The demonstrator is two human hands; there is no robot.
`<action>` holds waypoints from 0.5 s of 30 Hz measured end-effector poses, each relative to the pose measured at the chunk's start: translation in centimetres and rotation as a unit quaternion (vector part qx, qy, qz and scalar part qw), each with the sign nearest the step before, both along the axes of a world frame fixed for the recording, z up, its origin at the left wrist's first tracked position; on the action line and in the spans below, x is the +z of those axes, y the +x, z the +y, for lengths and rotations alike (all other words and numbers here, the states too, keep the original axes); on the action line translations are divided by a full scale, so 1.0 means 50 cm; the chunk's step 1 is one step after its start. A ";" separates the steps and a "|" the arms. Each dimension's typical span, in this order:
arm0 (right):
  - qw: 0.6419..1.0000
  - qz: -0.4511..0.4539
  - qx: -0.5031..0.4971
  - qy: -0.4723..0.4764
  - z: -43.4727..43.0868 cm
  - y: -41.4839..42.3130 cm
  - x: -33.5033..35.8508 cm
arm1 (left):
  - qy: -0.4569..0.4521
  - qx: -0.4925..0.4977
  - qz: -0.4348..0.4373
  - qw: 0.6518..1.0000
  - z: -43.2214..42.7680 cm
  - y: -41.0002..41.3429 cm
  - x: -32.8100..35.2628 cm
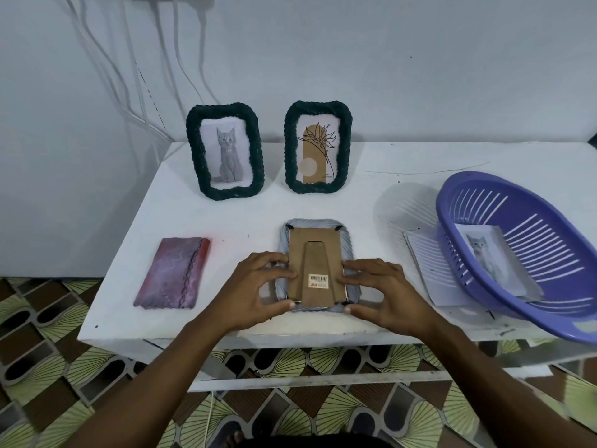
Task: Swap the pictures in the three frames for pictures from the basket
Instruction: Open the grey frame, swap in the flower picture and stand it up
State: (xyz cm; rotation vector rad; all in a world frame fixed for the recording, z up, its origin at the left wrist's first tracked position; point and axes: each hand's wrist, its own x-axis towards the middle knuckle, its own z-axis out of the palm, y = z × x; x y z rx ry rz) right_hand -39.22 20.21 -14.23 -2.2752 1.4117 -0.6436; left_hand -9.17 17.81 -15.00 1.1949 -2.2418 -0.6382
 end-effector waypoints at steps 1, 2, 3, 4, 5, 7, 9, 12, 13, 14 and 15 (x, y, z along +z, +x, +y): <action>1.000 -0.010 -0.006 -0.002 -0.001 0.001 -0.003 | -0.003 0.001 0.001 1.000 -0.001 -0.003 0.000; 1.000 -0.018 -0.012 -0.006 -0.003 0.003 -0.006 | -0.008 0.003 0.001 1.000 -0.001 -0.006 0.000; 1.000 -0.021 -0.016 -0.011 -0.006 0.005 -0.010 | -0.013 0.007 0.002 1.000 0.000 -0.008 0.000; 1.000 -0.019 -0.017 -0.017 -0.008 0.008 -0.013 | -0.019 0.013 0.004 1.000 0.000 -0.009 -0.002; 0.999 -0.016 -0.018 -0.024 -0.011 0.011 -0.016 | -0.022 0.018 0.004 1.000 0.000 -0.010 -0.005; 0.999 -0.011 -0.029 -0.039 -0.011 0.017 -0.021 | -0.021 0.023 0.004 1.000 -0.001 -0.010 -0.006; 0.998 -0.014 -0.048 -0.047 -0.008 0.028 -0.023 | -0.022 0.023 0.000 0.999 -0.004 -0.006 -0.004; 0.996 -0.026 -0.066 -0.054 -0.001 0.058 -0.019 | -0.032 0.023 -0.009 0.999 -0.011 0.014 -0.002; 0.996 -0.031 -0.068 -0.053 0.000 0.068 -0.018 | -0.035 0.025 -0.008 0.999 -0.014 0.023 -0.001; 0.996 -0.041 -0.069 -0.047 -0.002 0.076 -0.018 | -0.039 0.031 -0.009 0.999 -0.017 0.030 0.001; 0.995 -0.055 -0.072 -0.038 -0.006 0.080 -0.016 | -0.046 0.041 -0.012 0.998 -0.020 0.034 0.006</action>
